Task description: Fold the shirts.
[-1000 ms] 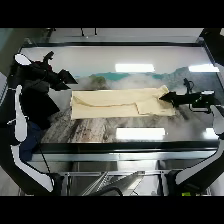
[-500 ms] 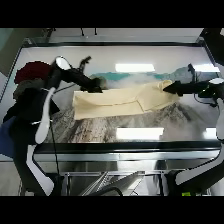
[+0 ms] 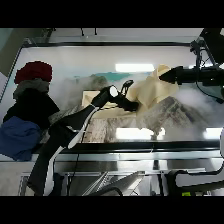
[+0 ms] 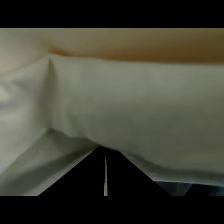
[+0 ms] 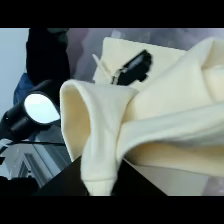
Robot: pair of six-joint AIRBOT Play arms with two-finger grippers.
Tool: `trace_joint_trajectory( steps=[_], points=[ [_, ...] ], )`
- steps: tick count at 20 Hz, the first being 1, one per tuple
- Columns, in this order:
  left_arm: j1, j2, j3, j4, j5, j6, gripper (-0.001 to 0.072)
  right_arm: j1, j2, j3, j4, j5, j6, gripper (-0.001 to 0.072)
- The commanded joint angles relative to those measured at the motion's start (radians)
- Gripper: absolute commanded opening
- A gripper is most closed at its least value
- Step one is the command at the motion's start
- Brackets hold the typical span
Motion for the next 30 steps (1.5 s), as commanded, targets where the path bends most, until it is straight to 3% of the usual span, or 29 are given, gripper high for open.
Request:
trace_joint_trajectory(
  steps=[1,5,10,14,18,19,20,22,24,29,30],
  points=[
    [-0.068,-0.051,0.093,-0.011,0.028,-0.008,0.0016,0.042,0.035,0.002,0.006,-0.002,0.041,0.0022],
    [-0.024,0.082,0.024,-0.005,-0.049,-0.004,0.0016,0.043,0.032,0.002,0.005,-0.028,0.045,0.0022],
    [0.236,0.296,0.011,0.048,-0.514,0.033,0.0016,0.101,0.018,0.001,-0.034,-0.071,0.064,0.0022],
    [0.512,0.473,0.011,0.068,-0.522,0.007,0.0016,0.275,-0.021,0.000,-0.040,-0.204,0.079,0.0022],
    [0.681,0.577,0.011,0.069,-0.472,-0.011,0.0016,0.579,-0.141,0.000,-0.129,-0.487,0.078,0.0034],
    [0.700,0.591,0.010,0.069,-0.474,-0.011,0.0016,0.658,-0.191,0.000,-0.137,-0.581,0.078,0.0178],
    [0.710,0.600,0.010,0.069,-0.482,-0.011,0.0016,0.737,-0.247,0.000,-0.137,-0.675,0.077,0.0368],
    [0.715,0.608,0.011,0.069,-0.501,-0.011,0.0016,0.826,-0.315,0.003,-0.137,-0.733,0.070,0.0371],
    [0.714,0.607,0.010,0.071,-0.519,0.000,0.0016,0.809,-0.301,0.004,-0.138,-0.681,0.070,0.0370],
    [0.714,0.606,0.010,0.069,-0.526,0.001,0.0016,0.595,-0.124,0.003,-0.172,-0.525,0.072,0.0373],
    [0.714,0.606,0.010,0.069,-0.526,0.001,0.0016,0.542,-0.093,0.003,-0.221,-0.502,0.101,0.0404]
  ],
)
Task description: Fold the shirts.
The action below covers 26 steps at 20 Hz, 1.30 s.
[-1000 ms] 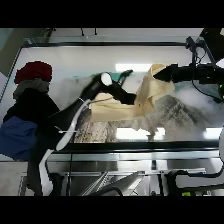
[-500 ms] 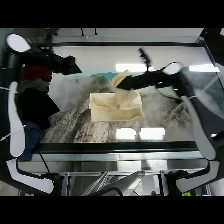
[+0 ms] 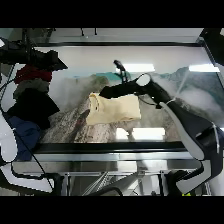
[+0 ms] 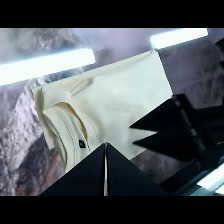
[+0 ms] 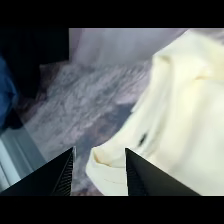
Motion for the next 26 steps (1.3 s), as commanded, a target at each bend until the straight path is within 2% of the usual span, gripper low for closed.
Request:
trace_joint_trajectory(
  steps=[1,2,4,6,10,17,19,20,21,22,26],
  points=[
    [0.003,0.002,0.000,0.001,-0.006,0.003,0.0016,-0.165,0.103,-0.001,-0.147,0.094,0.103,0.0539],
    [0.003,0.002,0.000,0.001,-0.006,0.003,0.0016,-0.216,0.114,-0.002,-0.233,0.124,0.179,0.0597],
    [0.003,0.002,0.000,0.001,-0.006,0.003,0.0016,-0.305,0.109,-0.013,-0.384,0.209,0.277,0.0604],
    [0.003,0.002,0.000,0.001,-0.006,0.003,0.0016,-0.368,0.092,-0.066,-0.427,0.258,0.299,0.0606],
    [0.003,0.002,0.000,0.001,-0.005,0.003,0.0016,-0.382,0.043,-0.212,-0.413,0.234,0.296,0.0608],
    [0.003,0.002,0.000,0.001,-0.006,0.002,0.0016,-0.317,-0.093,-0.237,-0.237,0.153,0.222,0.0608],
    [0.003,0.002,0.000,0.001,-0.006,0.002,0.0016,-0.313,-0.112,-0.237,-0.153,0.146,0.159,0.0604],
    [0.003,0.002,0.000,0.001,-0.006,0.002,0.0017,-0.313,-0.115,-0.237,-0.102,0.143,0.125,0.0569],
    [0.003,0.002,0.000,0.001,-0.006,0.002,0.0016,-0.317,-0.114,-0.232,-0.052,0.146,0.082,0.0222],
    [0.003,0.002,0.000,0.001,-0.006,0.002,0.0016,-0.322,-0.111,-0.220,-0.021,0.146,0.066,0.0026],
    [0.003,0.001,0.000,0.002,-0.026,0.002,0.0016,-0.418,-0.035,-0.164,-0.014,0.121,0.076,0.0021]
  ],
)
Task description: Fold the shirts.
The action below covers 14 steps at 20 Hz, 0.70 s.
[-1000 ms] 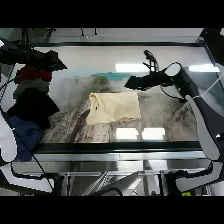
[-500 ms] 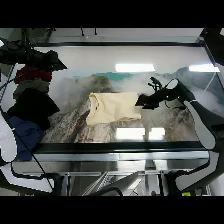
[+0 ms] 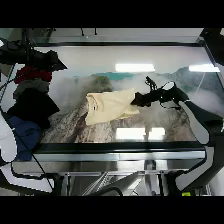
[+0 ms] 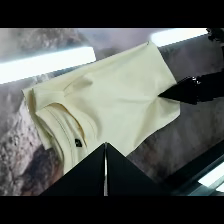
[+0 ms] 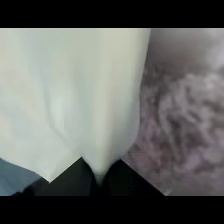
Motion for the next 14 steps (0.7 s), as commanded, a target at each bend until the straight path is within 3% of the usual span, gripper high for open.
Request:
trace_joint_trajectory(
  steps=[1,5,9,14],
  points=[
    [0.001,-0.001,0.000,0.001,-0.018,0.000,0.0016,-0.116,0.078,0.029,0.043,-0.039,0.010,0.0021],
    [0.001,-0.001,0.000,0.001,-0.018,0.000,0.0016,-0.415,0.201,0.027,-0.198,0.023,0.244,0.0020],
    [0.000,-0.001,0.000,0.001,-0.017,0.000,0.0016,-0.724,0.344,-0.103,-0.341,0.077,0.246,0.0021],
    [0.000,-0.001,0.000,0.001,-0.015,0.001,0.0016,-1.063,0.586,-0.487,-0.343,-0.011,0.254,0.0021]
  ],
)
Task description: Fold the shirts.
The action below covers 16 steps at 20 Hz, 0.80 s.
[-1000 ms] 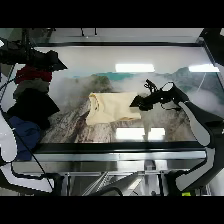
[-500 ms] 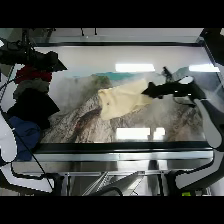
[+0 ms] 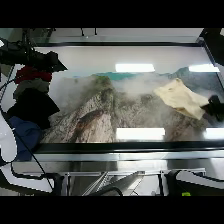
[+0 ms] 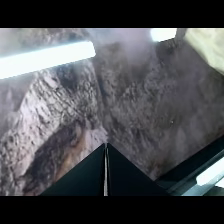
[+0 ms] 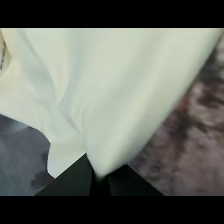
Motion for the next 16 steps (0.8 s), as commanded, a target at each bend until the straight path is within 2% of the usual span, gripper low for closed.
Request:
trace_joint_trajectory(
  steps=[1,3,5,7,9,10,13,16],
  points=[
    [0.000,-0.001,0.000,0.000,0.002,0.001,0.0016,-0.225,0.193,-0.277,-0.032,-0.090,0.029,0.0021],
    [0.000,-0.001,0.000,0.000,0.001,0.001,0.0016,-0.269,0.278,-0.394,-0.034,-0.132,0.025,0.0022],
    [-0.002,0.000,0.000,0.000,-0.001,0.001,0.0016,-0.264,0.286,-0.437,-0.034,-0.108,0.022,0.0022],
    [-0.011,-0.001,0.000,0.000,-0.008,0.001,0.0016,-0.263,0.283,-0.444,-0.032,-0.059,0.023,0.0066],
    [-0.031,-0.001,0.000,0.000,-0.005,0.002,0.0016,-0.263,0.283,-0.444,-0.034,-0.037,0.021,0.0591],
    [-0.039,-0.001,0.000,0.000,-0.003,0.013,0.0016,-0.263,0.283,-0.443,-0.033,-0.032,0.006,0.0657],
    [-0.060,0.000,0.000,0.000,0.000,0.017,0.0016,-0.263,0.283,-0.414,-0.098,0.010,-0.022,0.0644],
    [-0.055,0.000,0.000,0.000,0.032,0.024,0.0016,-0.262,0.283,-0.325,-0.159,0.055,0.014,0.0642]
  ],
)
